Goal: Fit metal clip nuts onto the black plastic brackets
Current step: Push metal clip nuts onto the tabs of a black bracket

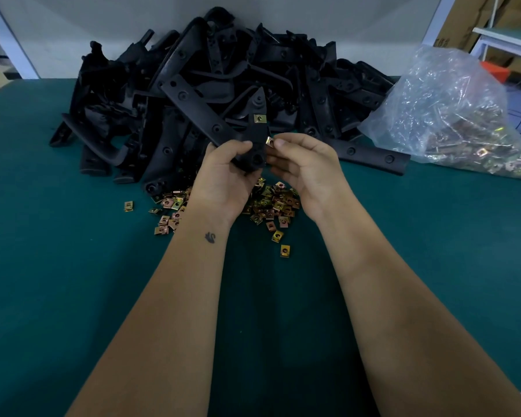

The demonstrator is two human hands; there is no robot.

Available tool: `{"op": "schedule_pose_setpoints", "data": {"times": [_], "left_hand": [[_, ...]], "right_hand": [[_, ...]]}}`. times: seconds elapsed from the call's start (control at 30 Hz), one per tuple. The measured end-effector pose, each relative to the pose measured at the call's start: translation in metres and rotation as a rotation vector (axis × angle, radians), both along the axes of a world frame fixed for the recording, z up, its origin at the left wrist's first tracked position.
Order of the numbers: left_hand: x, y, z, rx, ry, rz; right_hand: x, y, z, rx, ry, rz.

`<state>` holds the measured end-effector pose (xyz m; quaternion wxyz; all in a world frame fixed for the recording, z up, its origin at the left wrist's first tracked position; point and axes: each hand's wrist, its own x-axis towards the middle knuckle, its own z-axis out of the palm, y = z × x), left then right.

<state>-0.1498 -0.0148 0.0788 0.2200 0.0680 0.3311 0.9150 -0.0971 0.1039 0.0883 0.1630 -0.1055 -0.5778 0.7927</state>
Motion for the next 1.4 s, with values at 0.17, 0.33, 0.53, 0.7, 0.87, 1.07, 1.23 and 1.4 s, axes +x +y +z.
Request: {"op": "schedule_pose_setpoints", "data": {"times": [0.17, 0.33, 0.53, 0.7, 0.87, 1.07, 1.23, 1.4], "left_hand": [[0.0003, -0.0008, 0.0006, -0.005, 0.0, 0.016], [0.0008, -0.0012, 0.0008, -0.009, 0.0, 0.02], [0.0006, -0.0012, 0.0001, -0.003, 0.007, 0.022], [0.0007, -0.0018, -0.0006, -0.007, 0.026, 0.019], [0.0019, -0.0027, -0.0009, 0.014, 0.065, 0.009], [0.0048, -0.0034, 0.0, 0.029, 0.098, -0.02], [0.005, -0.0029, -0.0023, -0.084, 0.184, -0.047], [0.0046, -0.0045, -0.0045, -0.131, 0.217, -0.082]], "right_hand": [[-0.0004, 0.0005, 0.0, 0.018, -0.01, 0.008], [-0.0004, -0.0006, 0.0002, 0.029, 0.004, 0.03], [-0.0011, 0.0, -0.0009, 0.043, 0.013, 0.061], [-0.0009, -0.0001, -0.001, 0.062, 0.019, 0.079], [-0.0006, -0.0019, -0.0005, 0.064, 0.017, 0.099], [-0.0008, -0.0022, -0.0022, 0.04, 0.027, 0.097], [-0.001, 0.0004, -0.0024, -0.047, 0.044, 0.059], [-0.0008, 0.002, -0.0041, -0.104, 0.062, 0.047]]}}
